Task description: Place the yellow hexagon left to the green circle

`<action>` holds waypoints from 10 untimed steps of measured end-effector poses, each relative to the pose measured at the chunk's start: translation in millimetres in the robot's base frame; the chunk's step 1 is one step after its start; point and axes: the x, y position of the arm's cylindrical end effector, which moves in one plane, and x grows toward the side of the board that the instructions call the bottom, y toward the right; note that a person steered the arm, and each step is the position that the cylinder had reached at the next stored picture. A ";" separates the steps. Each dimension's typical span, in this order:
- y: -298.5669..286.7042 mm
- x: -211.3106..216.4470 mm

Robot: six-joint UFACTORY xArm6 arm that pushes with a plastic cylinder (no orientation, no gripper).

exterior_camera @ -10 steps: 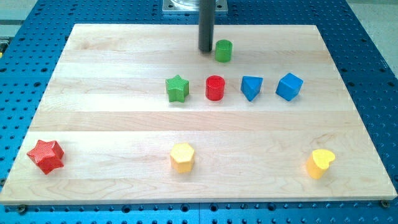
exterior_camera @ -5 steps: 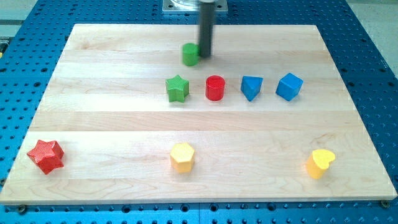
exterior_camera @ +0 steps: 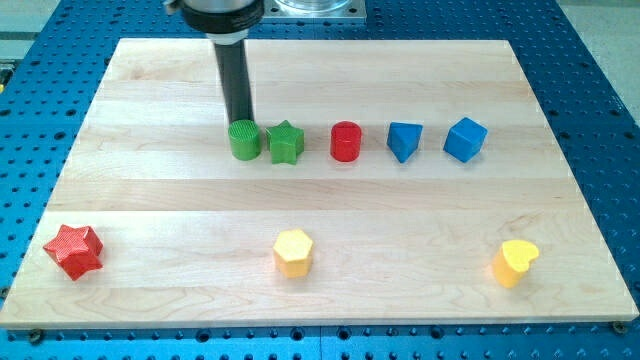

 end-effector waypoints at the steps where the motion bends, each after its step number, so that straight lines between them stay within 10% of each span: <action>1: -40.3 3.6; 3: -15.5 104.2; 5: 184.3 148.9; 8: 8.8 196.4; 10: 19.7 162.0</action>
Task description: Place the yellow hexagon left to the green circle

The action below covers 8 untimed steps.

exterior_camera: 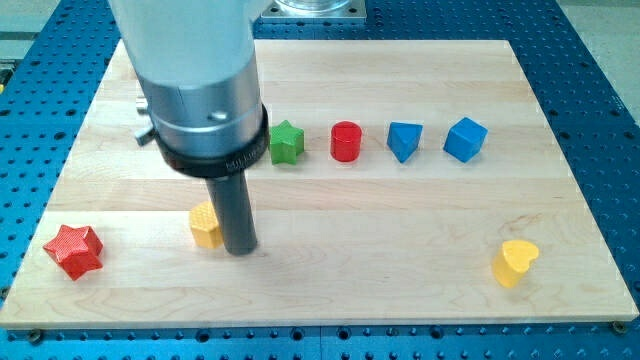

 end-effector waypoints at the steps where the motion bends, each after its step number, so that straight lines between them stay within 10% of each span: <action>1: 24.8 14.3; 8: -92.5 -50.6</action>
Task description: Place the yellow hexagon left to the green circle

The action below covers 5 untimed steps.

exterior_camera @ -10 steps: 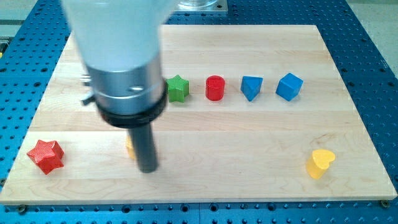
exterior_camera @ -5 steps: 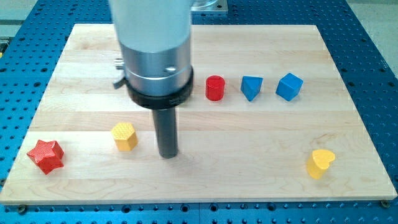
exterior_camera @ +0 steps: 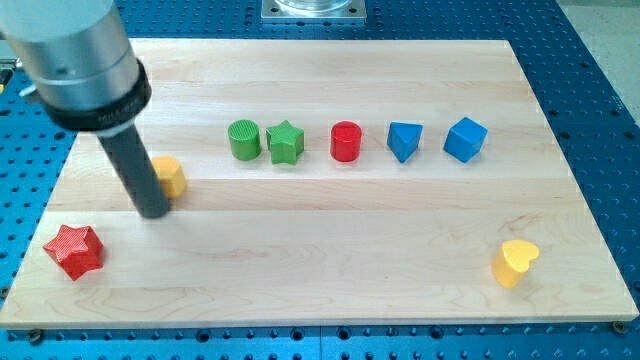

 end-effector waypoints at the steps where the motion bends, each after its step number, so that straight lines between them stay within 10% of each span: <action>1: 14.0 -27.1; 5: -26.0 -24.6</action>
